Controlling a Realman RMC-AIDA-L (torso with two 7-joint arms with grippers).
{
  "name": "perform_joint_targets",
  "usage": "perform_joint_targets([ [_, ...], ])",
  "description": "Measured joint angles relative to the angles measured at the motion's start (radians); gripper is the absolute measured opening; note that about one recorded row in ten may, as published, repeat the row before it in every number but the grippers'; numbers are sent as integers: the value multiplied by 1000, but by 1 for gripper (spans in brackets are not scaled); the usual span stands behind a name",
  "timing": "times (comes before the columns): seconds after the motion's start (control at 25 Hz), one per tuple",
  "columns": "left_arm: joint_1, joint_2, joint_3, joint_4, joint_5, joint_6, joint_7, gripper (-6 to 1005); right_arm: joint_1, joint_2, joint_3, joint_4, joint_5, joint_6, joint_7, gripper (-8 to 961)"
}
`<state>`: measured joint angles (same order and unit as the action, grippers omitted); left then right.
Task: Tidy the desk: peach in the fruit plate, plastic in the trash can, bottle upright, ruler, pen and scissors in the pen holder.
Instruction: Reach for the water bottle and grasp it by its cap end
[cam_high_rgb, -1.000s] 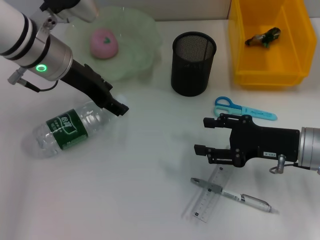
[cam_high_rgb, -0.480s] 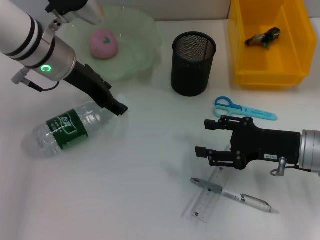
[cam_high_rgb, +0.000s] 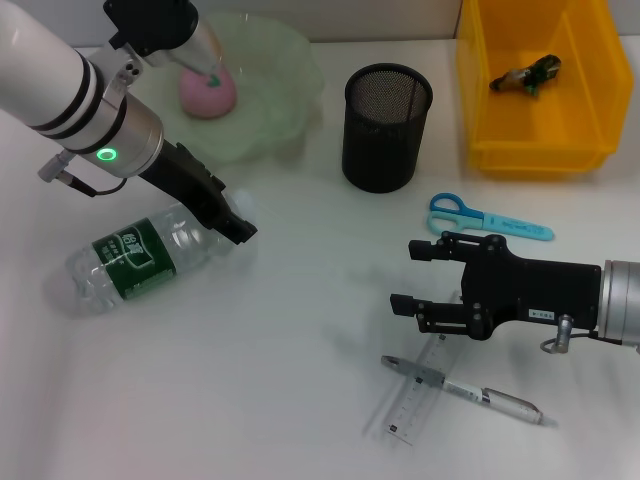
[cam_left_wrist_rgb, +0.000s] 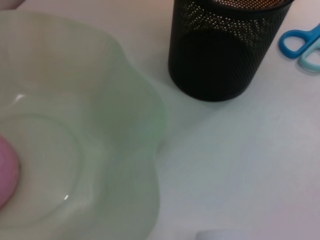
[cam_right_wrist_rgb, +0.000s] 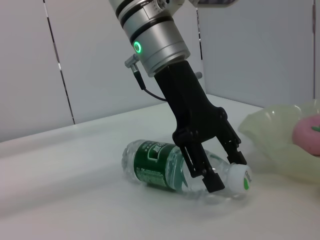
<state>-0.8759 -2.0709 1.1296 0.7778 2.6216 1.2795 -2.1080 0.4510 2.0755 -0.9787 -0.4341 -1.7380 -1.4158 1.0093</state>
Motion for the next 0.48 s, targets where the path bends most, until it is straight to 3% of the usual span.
perform_joint_targets([
  [0.48, -2, -2, 37, -25, -5, -32, 3, 789, 0, 0, 0, -2, 0, 0, 5, 741],
])
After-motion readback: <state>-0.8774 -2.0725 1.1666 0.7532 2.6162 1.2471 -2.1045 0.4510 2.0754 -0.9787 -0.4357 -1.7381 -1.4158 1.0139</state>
